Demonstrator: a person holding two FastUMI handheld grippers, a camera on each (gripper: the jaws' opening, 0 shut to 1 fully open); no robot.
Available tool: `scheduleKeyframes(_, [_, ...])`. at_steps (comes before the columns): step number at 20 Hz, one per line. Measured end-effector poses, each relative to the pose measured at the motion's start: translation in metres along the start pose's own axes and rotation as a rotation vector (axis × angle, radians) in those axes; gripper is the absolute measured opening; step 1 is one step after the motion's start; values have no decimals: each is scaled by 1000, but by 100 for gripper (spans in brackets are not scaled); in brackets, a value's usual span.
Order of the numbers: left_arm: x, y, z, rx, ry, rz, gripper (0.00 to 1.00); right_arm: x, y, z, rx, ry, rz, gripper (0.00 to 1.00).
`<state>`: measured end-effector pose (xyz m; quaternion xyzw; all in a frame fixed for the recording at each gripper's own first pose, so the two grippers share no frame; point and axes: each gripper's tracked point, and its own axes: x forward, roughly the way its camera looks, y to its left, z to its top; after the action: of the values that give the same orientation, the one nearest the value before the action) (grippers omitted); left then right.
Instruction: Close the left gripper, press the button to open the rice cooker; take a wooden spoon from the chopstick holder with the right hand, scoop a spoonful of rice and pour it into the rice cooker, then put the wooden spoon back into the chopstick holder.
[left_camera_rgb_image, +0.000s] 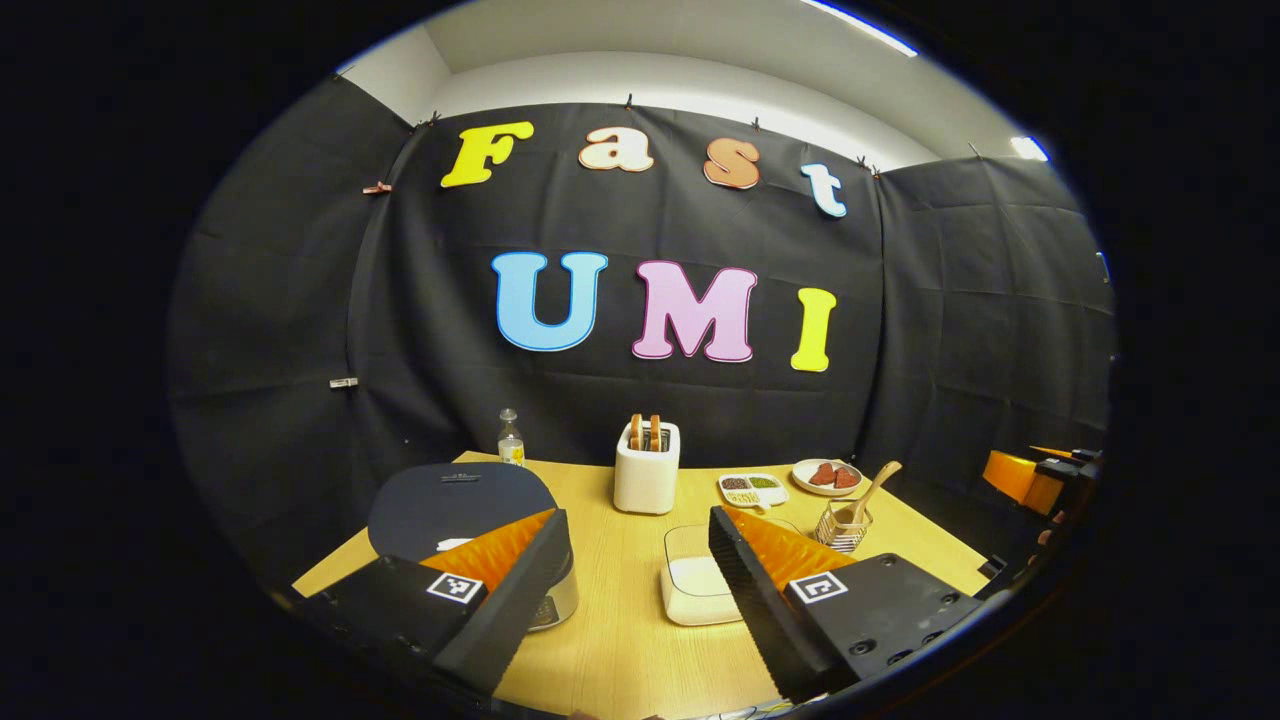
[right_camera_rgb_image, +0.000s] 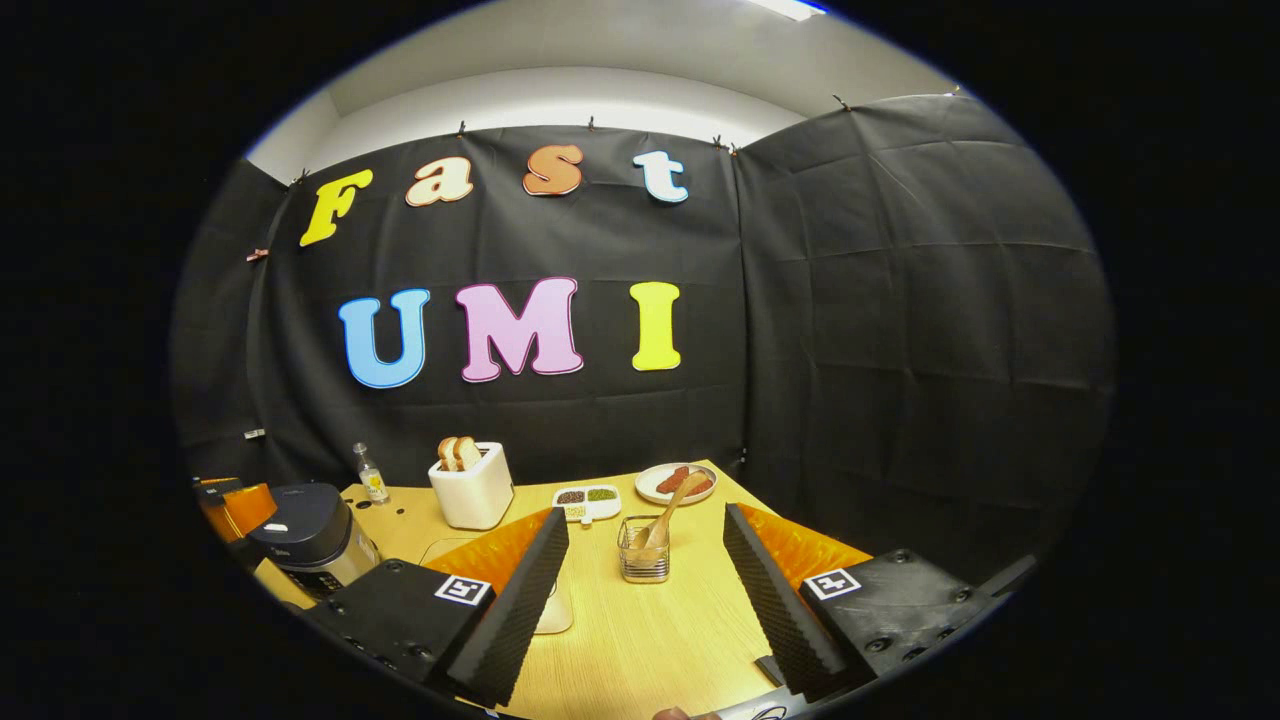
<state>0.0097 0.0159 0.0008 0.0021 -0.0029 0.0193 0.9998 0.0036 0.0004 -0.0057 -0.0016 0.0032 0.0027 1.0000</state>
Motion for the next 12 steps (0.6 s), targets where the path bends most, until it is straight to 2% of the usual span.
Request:
scheduleKeyframes(6, [5,17,6,24,3,6,93,6,17,-6,-4,18,46,98])
scheduleKeyframes(8, [8,26,9,20,10,8,81,12,21,-7,-9,28,60,98])
scheduleKeyframes(9, [9,32,9,18,18,21,70,15,21,-7,-8,32,62,98])
scheduleKeyframes(10, [8,42,11,15,22,42,66,18,21,-5,-8,37,62,98])
scheduleKeyframes(12, [10,58,14,-3,24,85,52,25,22,-12,-23,70,68,98])
